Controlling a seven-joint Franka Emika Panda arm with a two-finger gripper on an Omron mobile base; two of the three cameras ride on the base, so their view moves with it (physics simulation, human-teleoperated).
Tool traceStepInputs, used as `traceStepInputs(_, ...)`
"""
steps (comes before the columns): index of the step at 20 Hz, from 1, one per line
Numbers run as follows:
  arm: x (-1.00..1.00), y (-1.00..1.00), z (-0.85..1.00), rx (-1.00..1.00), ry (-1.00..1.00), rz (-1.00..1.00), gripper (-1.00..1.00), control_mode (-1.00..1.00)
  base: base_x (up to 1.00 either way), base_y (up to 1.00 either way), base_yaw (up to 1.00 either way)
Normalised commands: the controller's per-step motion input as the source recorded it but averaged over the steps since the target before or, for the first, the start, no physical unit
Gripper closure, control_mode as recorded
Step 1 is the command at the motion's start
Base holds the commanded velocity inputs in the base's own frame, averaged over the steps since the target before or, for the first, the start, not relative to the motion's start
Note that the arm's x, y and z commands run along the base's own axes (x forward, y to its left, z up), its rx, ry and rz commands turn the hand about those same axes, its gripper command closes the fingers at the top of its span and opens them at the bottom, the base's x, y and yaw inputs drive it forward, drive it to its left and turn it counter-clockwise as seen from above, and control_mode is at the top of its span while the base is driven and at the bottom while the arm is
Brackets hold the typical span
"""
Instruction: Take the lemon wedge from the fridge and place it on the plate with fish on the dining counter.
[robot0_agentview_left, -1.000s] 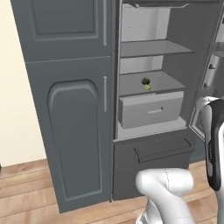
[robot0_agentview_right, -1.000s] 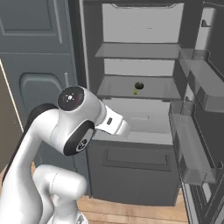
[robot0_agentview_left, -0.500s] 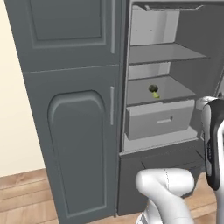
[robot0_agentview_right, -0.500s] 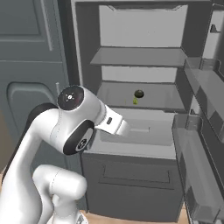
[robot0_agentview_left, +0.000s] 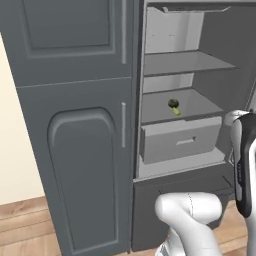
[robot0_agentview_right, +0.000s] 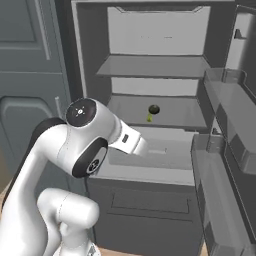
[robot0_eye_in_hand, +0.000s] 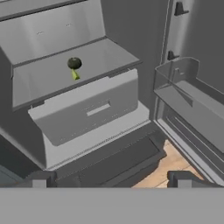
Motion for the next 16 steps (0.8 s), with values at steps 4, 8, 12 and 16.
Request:
traceStepInputs(4,0.0,0.0,0.0,0.0,0.0,0.0,-1.0,1.0,0.6,0.0,0.0)
traceStepInputs(8,0.0,0.0,0.0,0.0,0.0,0.0,-1.0,1.0,0.61,0.0,0.0)
traceStepInputs(12,0.0,0.0,0.0,0.0,0.0,0.0,-1.0,1.0,0.37,0.0,0.0)
traceStepInputs(16,0.55,-0.06,0.0,0.0,0.0,0.11,-1.0,-1.0,0.0,0.0,0.0)
